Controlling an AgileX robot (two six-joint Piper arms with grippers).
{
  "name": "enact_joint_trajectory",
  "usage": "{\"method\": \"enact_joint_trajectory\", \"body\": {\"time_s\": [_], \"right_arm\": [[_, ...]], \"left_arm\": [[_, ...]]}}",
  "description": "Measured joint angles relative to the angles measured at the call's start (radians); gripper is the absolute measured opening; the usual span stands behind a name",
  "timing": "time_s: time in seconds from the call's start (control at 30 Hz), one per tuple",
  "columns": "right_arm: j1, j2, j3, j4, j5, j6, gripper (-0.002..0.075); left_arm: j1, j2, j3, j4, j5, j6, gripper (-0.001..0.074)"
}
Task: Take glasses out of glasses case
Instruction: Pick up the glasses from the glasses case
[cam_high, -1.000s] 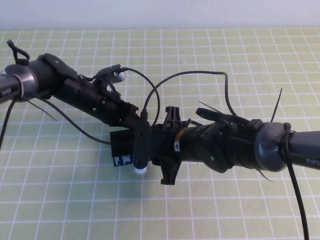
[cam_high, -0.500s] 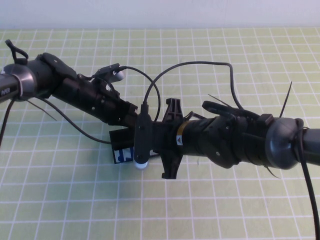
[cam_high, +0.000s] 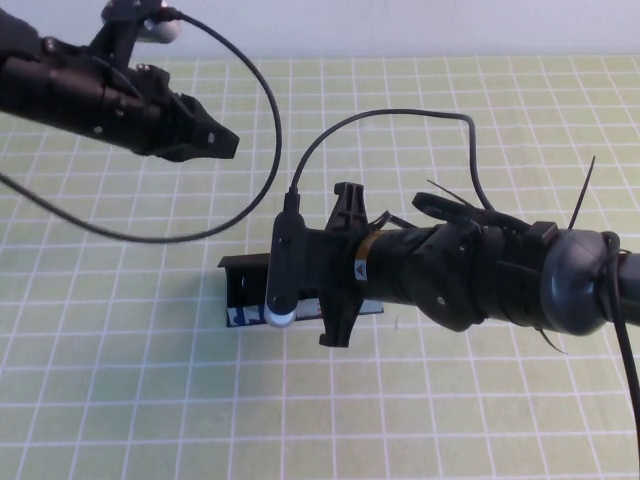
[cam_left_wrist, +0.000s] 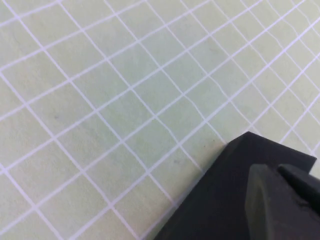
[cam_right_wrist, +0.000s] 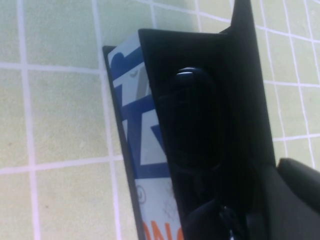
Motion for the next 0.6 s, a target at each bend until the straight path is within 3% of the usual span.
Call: {"method": "enact_joint_trajectory", "body": {"time_s": [0.1,0.27,0.37,0.6], "right_arm": [[0.000,0.000,0.000,0.000,-0.011,0.000,0.0001],[-0.011,0.000,0.000,0.033,-0.021,0.002,0.0001],[-0.028,0.000,0.000,0.082,-0.036,0.002,0.0001],[-0.047,0.000,0.000,0.125,-0.042,0.004,-0.0001]], "left_arm": [[0.002,-0.115,0.180,-0.082,-0.096,0.124,-0.0004],[0.002,-0.236,0.531,-0.385,-0.204,0.573,-0.0004],[0.002,-0.238,0.673,-0.538,-0.227,0.745,-0.0004],[0.002,-0.140,0.777,-0.766,-0.259,0.968,-0.0004]]}}
